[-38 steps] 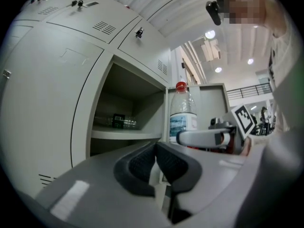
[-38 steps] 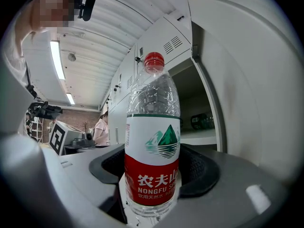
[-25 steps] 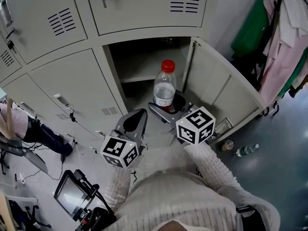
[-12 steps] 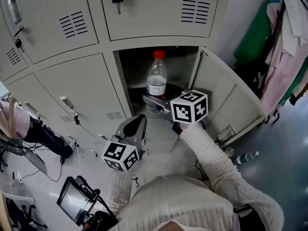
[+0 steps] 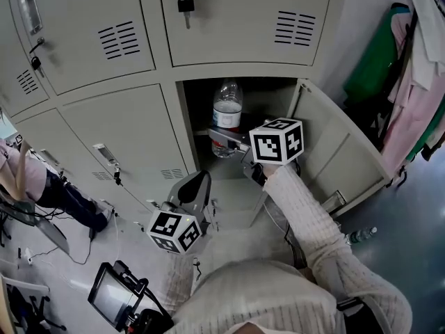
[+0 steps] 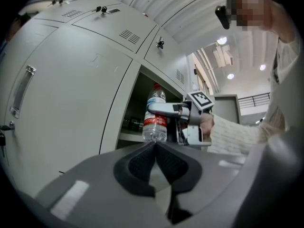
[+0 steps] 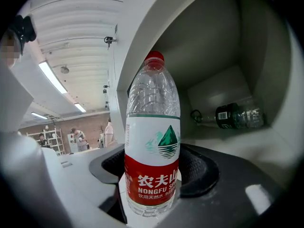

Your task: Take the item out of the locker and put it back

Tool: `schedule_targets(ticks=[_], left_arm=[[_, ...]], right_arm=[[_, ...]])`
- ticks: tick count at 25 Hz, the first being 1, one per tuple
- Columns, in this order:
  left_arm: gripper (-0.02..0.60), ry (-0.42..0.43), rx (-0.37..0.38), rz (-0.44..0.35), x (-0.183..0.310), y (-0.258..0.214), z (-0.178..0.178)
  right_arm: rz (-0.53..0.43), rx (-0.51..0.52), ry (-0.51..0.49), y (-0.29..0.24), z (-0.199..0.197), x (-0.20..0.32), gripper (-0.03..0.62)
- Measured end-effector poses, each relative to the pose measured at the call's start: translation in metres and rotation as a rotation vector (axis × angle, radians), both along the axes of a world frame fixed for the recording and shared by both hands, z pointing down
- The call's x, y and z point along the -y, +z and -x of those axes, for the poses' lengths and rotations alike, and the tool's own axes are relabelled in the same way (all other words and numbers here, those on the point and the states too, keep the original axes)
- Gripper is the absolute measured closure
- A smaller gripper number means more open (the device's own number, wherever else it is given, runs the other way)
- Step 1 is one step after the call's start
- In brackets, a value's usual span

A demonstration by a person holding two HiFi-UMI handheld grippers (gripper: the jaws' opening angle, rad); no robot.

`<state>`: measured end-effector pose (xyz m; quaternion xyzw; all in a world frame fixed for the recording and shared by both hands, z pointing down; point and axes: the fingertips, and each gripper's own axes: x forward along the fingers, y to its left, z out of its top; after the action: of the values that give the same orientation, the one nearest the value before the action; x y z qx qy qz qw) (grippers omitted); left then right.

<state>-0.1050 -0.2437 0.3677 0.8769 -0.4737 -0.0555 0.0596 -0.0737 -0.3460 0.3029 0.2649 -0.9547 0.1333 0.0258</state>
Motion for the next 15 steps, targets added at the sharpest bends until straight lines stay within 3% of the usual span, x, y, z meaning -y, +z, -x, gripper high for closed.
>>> schedule_targets(ticks=[15], left_arm=[[0.574, 0.005, 0.003, -0.014, 0.007, -0.007, 0.004]], right_arm=[[-0.174, -0.109, 0.133, -0.017, -0.005, 0.040, 0.282]])
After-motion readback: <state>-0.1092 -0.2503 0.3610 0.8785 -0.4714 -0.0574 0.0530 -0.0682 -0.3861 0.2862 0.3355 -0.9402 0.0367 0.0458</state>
